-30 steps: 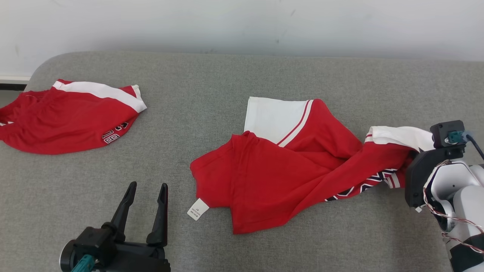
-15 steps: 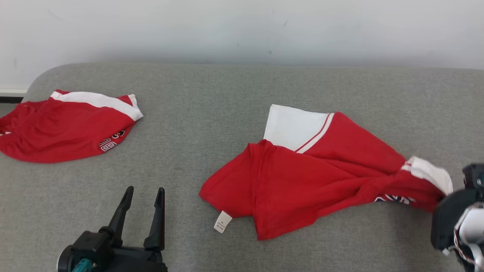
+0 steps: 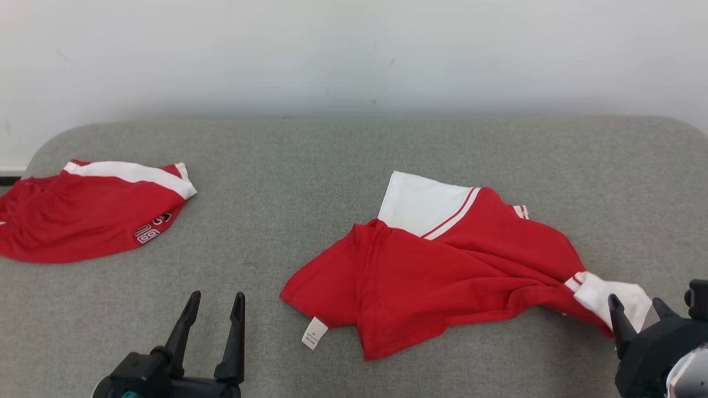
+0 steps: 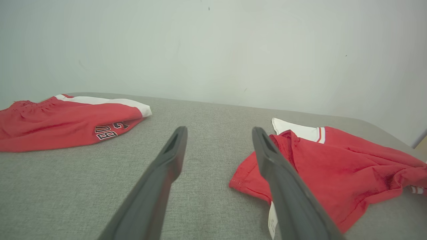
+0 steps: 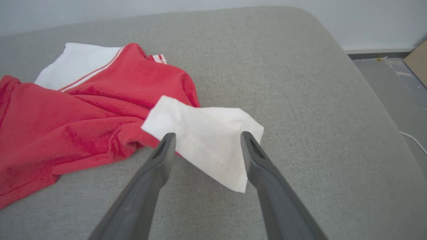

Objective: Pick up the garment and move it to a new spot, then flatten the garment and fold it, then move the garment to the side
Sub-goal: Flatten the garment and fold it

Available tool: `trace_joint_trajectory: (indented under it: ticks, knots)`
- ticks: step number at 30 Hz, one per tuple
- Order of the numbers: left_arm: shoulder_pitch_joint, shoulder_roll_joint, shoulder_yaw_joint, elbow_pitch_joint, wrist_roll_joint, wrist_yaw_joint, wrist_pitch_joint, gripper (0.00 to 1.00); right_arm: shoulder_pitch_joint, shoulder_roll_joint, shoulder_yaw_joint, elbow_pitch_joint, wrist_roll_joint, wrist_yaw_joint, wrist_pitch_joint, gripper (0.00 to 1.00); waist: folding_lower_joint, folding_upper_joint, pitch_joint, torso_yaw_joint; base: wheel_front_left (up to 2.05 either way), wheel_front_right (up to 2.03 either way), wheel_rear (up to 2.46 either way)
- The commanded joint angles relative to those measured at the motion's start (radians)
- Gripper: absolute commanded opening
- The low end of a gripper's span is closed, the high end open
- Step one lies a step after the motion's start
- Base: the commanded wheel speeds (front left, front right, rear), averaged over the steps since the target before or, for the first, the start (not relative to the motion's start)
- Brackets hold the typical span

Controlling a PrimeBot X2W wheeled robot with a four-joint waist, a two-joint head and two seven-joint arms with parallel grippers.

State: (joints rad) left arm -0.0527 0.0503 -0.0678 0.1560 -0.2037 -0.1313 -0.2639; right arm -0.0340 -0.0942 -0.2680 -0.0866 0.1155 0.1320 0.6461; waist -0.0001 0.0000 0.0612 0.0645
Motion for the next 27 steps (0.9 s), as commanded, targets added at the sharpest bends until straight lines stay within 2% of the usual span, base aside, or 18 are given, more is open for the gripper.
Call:
trace_joint_trajectory:
  ticks: [1, 6, 9, 10, 18, 23, 27]
  knots:
    - [0.016, 0.0, 0.002, 0.004, -0.008, 0.002, -0.001, 1.0, 0.03, 0.013, 0.009, -0.03, 0.018, -0.003, -0.057, 1.0, 0.0001, 0.0, -0.026, -0.011, 0.0, 0.0, 0.0]
    - [0.043, 0.0, 0.013, 0.009, -0.008, 0.004, -0.001, 1.0, 0.083, 0.021, 0.095, -0.062, 0.012, -0.003, -0.258, 1.0, 0.0001, 0.0, -0.059, -0.029, 0.0, 0.0, 0.0]
    - [0.057, 0.0, 0.021, 0.01, -0.007, 0.004, -0.001, 1.0, 0.104, -0.005, 0.157, -0.029, -0.005, -0.003, -0.393, 1.0, 0.0001, 0.0, -0.067, -0.039, 0.0, 0.0, 0.0]
    - [0.057, 0.0, 0.021, 0.01, -0.007, 0.004, -0.001, 1.0, 0.104, -0.005, 0.157, -0.029, -0.005, -0.003, -0.393, 1.0, 0.0001, 0.0, -0.067, -0.039, 0.0, 0.0, 0.0]
    - [0.081, 0.001, 0.039, 0.016, -0.009, 0.003, -0.001, 1.0, 0.157, -0.045, 0.295, 0.064, -0.08, -0.003, -0.676, 1.0, 0.0001, 0.0, -0.082, -0.047, 0.0, 0.0, 0.0]
    - [0.087, 0.0, 0.058, 0.018, -0.004, 0.003, -0.001, 1.0, 0.165, -0.034, 0.308, 0.12, -0.11, -0.003, -0.774, 1.0, 0.0001, 0.0, -0.089, -0.047, 0.0, 0.0, 0.0]
    - [0.102, 0.0, 0.074, 0.021, 0.007, 0.003, -0.001, 1.0, 0.167, -0.012, 0.257, 0.152, -0.126, -0.003, -0.822, 1.0, 0.0001, 0.0, -0.094, -0.055, 0.0, 0.0, 0.0]
